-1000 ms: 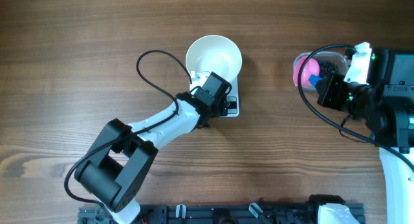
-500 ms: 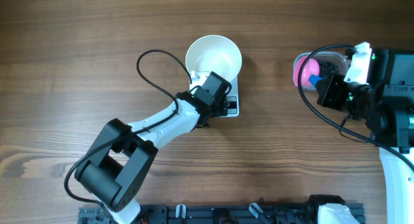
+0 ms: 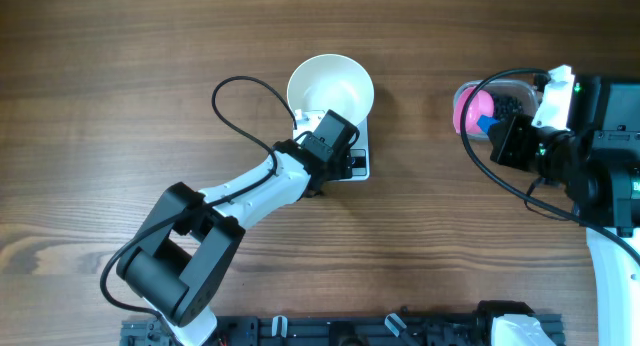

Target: Scoop item into bowl and weigh 150g on scale

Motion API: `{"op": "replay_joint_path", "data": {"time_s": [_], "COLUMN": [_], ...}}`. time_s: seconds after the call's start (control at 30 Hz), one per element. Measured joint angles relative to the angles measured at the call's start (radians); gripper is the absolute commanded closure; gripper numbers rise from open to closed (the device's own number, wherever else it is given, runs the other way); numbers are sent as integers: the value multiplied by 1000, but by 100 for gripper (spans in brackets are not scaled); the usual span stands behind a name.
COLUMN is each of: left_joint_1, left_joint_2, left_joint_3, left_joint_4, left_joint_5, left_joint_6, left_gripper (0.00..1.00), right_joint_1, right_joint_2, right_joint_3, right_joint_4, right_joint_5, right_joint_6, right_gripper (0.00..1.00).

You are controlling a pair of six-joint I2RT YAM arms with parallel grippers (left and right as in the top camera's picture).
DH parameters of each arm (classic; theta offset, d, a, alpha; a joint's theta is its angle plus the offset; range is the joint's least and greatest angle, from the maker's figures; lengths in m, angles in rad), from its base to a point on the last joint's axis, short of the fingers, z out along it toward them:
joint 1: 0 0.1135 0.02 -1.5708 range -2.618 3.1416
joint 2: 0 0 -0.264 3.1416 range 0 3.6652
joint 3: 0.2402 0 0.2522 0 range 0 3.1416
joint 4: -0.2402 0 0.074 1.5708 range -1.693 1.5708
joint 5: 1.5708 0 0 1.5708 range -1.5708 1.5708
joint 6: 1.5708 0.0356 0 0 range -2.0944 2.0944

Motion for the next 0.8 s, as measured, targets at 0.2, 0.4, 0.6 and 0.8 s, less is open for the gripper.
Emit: {"op": "replay_joint_path", "data": {"time_s": [0.2, 0.4, 0.6, 0.8], "left_joint_1": [0, -5, -5, -5], "left_joint_2": [-10, -46, -108, -265], "left_joint_3": [-1, -26, -63, -70], "left_joint_4": [-7, -46, -78, -105], "left_joint_5": [2, 5, 37, 84], "left_joint_6": [-6, -5, -1, 0], "left_gripper": [0, 0, 0, 0], "right_joint_1": [0, 0, 0, 0], "right_joint_2": [0, 0, 0, 0], "right_joint_3": [0, 0, 0, 0], "right_joint_4": [0, 0, 0, 0], "right_joint_5": [0, 0, 0, 0], "right_joint_6": [0, 0, 0, 0], "right_gripper": [96, 96, 96, 95]}}
